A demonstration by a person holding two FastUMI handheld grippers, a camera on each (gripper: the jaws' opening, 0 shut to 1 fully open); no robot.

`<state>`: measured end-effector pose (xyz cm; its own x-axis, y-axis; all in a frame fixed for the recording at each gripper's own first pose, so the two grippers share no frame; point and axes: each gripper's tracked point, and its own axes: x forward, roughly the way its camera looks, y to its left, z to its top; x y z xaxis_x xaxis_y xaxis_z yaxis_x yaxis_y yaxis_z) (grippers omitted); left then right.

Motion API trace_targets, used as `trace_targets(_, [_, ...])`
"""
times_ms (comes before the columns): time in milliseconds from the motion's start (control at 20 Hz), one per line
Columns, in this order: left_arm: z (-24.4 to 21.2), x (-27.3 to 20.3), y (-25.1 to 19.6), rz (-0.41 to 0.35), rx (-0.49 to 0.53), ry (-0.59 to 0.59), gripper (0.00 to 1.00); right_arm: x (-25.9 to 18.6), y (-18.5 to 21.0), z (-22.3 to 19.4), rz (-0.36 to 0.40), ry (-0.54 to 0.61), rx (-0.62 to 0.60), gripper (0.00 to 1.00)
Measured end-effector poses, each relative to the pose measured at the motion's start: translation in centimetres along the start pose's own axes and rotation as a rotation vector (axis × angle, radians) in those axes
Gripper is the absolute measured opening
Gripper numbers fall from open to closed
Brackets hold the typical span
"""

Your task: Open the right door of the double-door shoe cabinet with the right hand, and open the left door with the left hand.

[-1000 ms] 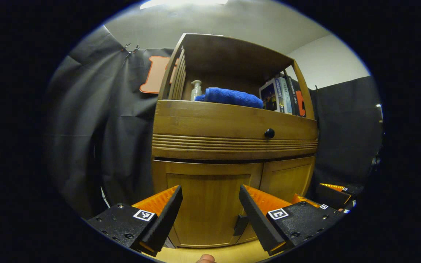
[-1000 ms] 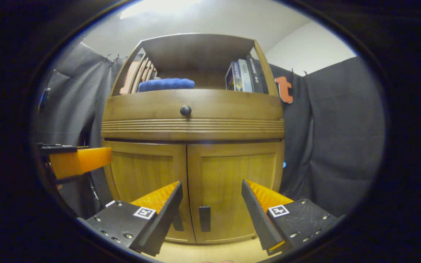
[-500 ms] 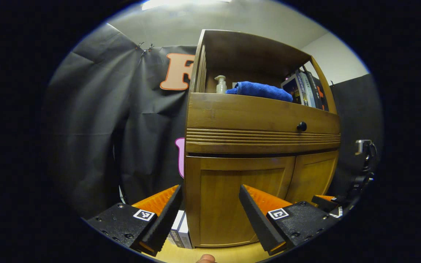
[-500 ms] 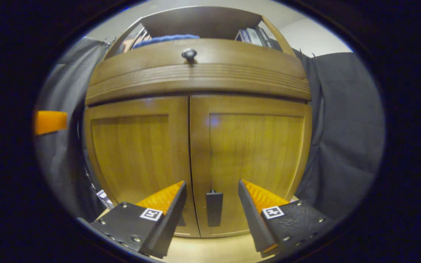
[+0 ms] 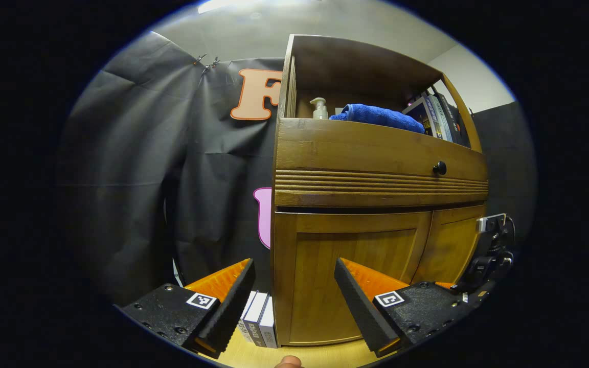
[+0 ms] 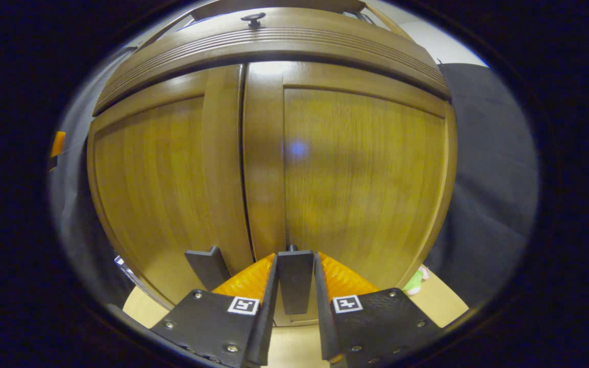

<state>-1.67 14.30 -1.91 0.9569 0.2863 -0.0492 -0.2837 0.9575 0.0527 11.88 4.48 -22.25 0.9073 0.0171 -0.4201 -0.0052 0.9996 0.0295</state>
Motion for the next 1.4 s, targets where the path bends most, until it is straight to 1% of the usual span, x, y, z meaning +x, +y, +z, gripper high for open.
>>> trace_targets(50, [0.0, 0.0, -0.1, -0.002, 0.001, 0.0, 0.97, -1.0, 0.0, -0.3, -0.014, 0.001, 0.009, 0.33])
trace_targets(100, [0.0, 0.0, -0.1, -0.004, 0.0, 0.001, 0.97, -1.4, -0.1, -0.1, -0.031, 0.003, 0.009, 0.33])
trace_targets(150, [-0.1, 0.0, -0.2, -0.008, -0.004, 0.001, 0.97, -1.0, -0.3, -0.1, -0.048, 0.008, 0.008, 0.29])
trace_targets(350, [-0.2, -0.4, -0.4, -0.016, -0.012, 0.009, 0.97, -1.8, -0.5, -0.3, -0.084, 0.009, 0.023, 0.29])
trace_targets(650, [-0.1, -1.1, 0.2, -0.002, -0.018, 0.004, 0.97, -4.1, -1.7, -0.8, -0.102, 0.002, 0.054, 0.29])
trace_targets(1000, [-0.5, -1.8, -0.6, -0.035, -0.062, 0.021, 0.98, -7.1, -3.2, -1.6, -0.105, 0.014, 0.097, 0.29])
trace_targets(1200, [-0.9, -1.8, -1.0, -0.046, -0.072, 0.032, 0.97, -8.4, -3.9, -1.9, -0.118, 0.016, 0.098, 0.29])
trace_targets(1300, [-1.1, -1.7, -1.5, -0.062, -0.07, 0.038, 0.97, -9.2, -4.4, -2.1, -0.129, 0.017, 0.098, 0.29])
trace_targets(1400, [-1.2, -1.6, -2.2, -0.079, -0.045, 0.037, 0.97, -10.1, -5.0, -2.2, -0.139, 0.018, 0.11, 0.29])
